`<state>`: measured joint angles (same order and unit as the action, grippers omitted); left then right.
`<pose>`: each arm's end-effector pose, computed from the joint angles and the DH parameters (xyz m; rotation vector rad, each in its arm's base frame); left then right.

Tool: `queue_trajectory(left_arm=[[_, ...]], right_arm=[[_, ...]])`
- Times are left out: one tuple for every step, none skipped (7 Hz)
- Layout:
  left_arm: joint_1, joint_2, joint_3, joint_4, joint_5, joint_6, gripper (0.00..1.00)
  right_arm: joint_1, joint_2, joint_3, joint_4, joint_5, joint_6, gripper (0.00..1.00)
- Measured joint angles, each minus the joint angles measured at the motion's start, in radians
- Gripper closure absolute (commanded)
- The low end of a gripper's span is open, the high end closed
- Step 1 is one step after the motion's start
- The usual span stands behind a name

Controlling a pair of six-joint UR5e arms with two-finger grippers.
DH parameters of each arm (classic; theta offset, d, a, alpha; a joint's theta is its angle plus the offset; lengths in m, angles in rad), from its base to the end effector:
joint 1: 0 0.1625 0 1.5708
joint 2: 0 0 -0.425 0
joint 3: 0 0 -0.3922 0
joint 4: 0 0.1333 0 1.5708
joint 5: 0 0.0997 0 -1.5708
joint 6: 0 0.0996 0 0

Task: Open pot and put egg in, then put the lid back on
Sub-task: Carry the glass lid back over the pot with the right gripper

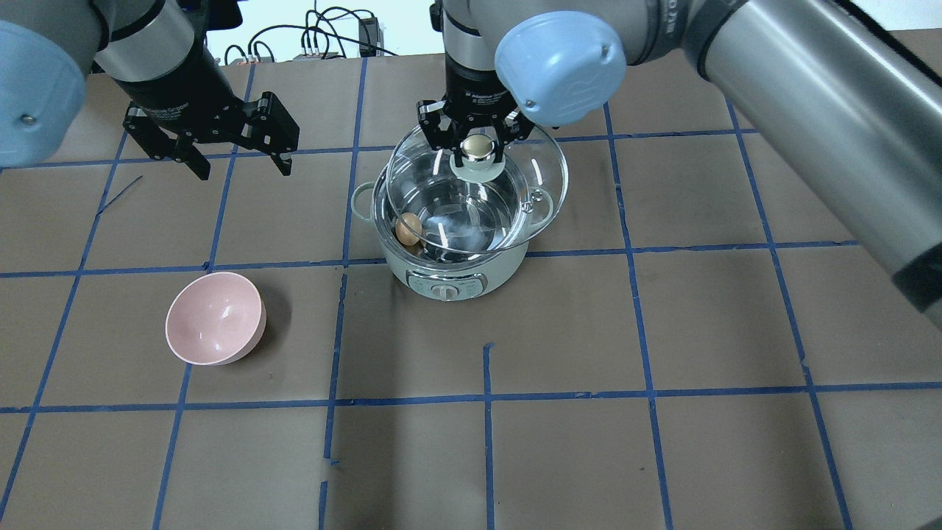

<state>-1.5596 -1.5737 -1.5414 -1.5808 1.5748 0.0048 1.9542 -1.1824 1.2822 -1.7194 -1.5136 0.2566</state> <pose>-0.1274 -0.4961 0.4999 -0.0101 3.1373 -0.0258 0.3742 -0.5560 0.4223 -0.1968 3.0654 -0.0435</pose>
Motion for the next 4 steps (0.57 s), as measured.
queue_trajectory(left_arm=[[-0.002,0.037,-0.001,-0.042,-0.002,0.004,0.0],[-0.004,0.085,0.004,-0.085,-0.004,0.005,0.0],[-0.006,0.124,0.009,-0.103,0.003,0.0,0.0],[-0.003,0.138,0.01,-0.107,0.011,-0.005,0.0]], right_arm=[[0.021,0.023,0.001,-0.027,-0.003,0.018,0.85],[0.033,0.041,0.003,-0.061,-0.004,0.024,0.85],[0.039,0.051,0.018,-0.098,-0.005,0.024,0.83],[0.04,0.056,0.046,-0.15,-0.006,0.023,0.83]])
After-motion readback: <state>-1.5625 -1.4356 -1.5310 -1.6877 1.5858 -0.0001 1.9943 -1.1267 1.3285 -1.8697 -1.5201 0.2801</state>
